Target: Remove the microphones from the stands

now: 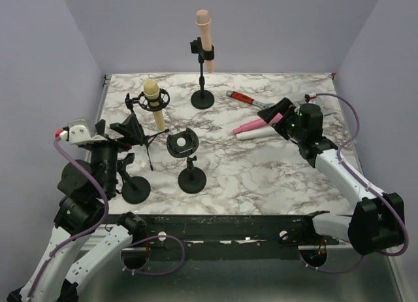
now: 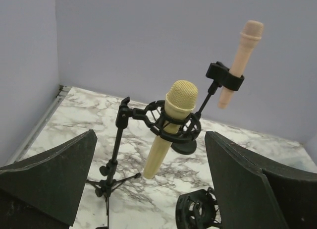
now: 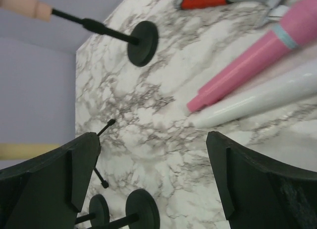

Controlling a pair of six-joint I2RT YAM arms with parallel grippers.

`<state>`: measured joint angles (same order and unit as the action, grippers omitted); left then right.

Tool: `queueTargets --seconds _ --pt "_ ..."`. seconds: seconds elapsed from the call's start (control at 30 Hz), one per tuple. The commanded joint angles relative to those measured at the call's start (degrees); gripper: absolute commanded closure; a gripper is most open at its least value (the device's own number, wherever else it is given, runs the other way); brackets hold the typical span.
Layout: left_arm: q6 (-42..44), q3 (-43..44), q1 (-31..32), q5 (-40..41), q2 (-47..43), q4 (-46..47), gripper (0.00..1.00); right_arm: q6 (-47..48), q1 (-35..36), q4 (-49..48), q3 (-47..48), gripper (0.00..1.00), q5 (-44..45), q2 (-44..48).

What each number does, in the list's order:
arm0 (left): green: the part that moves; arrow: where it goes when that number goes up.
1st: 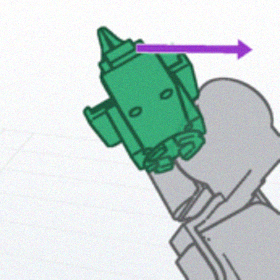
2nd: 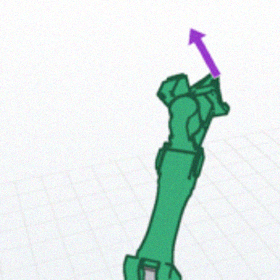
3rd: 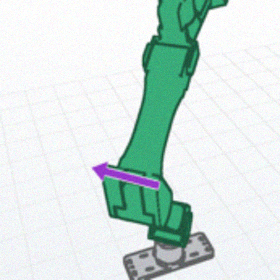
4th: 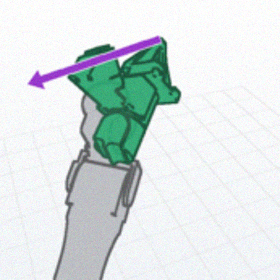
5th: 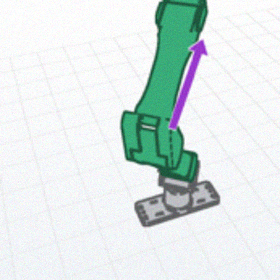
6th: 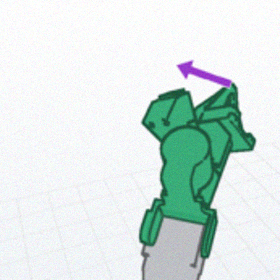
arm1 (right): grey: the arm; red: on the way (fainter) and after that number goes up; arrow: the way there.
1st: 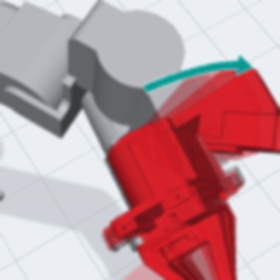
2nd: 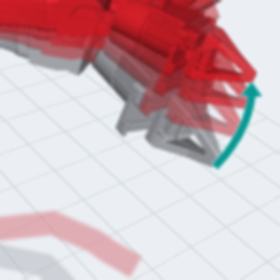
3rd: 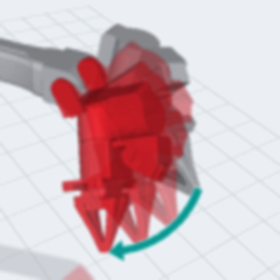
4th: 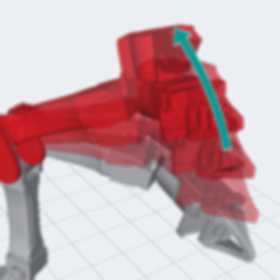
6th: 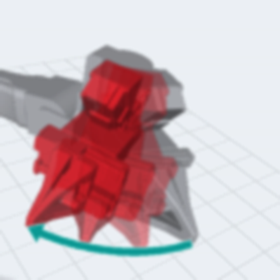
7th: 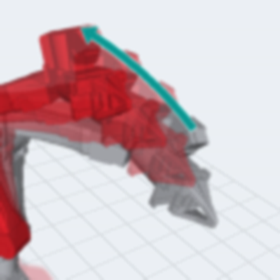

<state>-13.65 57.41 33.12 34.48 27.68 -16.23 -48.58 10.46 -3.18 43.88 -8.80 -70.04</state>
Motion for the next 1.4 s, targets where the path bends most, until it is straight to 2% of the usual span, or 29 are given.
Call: queueTargets --seconds 0.0,0.3,0.43,0.53,0.6,0.73,0.9,1.03,1.27,1.37 --pt "4.94 -7.15 0.2 7.36 -3.25 8.18 0.05 3.08 9.51 2.62 9.16 0.0 9.87 -0.51" --pt "6.8 -17.45 -1.22 14.1 -13.73 15.68 0.05 11.81 30.04 1.87 31.6 0.0 19.37 -16.99" --pt "8.8 -19.74 -1.22 15.03 -17.19 19.21 0.05 19.42 38.42 -3.34 38.48 0.0 25.7 -22.61" --pt "8.22 -19.68 -1.23 14.15 -17.5 18.68 0.06 25.72 43.95 -8.12 42.45 0.0 31.0 -26.39" --pt "7.77 -19.23 -1.24 13.28 -17.14 17.81 0.07 29.12 46.08 -9.14 46.39 0.0 31.36 -29.12" --pt "7.52 -18.78 -1.22 12.9 -16.81 16.9 0.07 31.7 47.91 -5.07 55.04 0.0 31.29 -34.17" --pt "6.89 -18.71 -1.3 12.11 -17.37 16.32 0.07 34.53 47.93 -7.73 55.98 0.0 27.07 -34.83" --pt "6.39 -18.52 -1.26 11.62 -17.54 16.32 0.08 34.06 47.98 -0.83 64.54 0.0 31.84 -39.41" --pt "6.22 -18.42 -1.22 11.45 -17.87 16.32 0.08 35.21 47.97 6.61 75.78 0.0 29.18 -46.42" --pt "6.22 -18.47 -1.26 11.42 -17.97 16.32 0.08 35.73 47.92 7.99 78.73 0.04 29.68 -48.76"
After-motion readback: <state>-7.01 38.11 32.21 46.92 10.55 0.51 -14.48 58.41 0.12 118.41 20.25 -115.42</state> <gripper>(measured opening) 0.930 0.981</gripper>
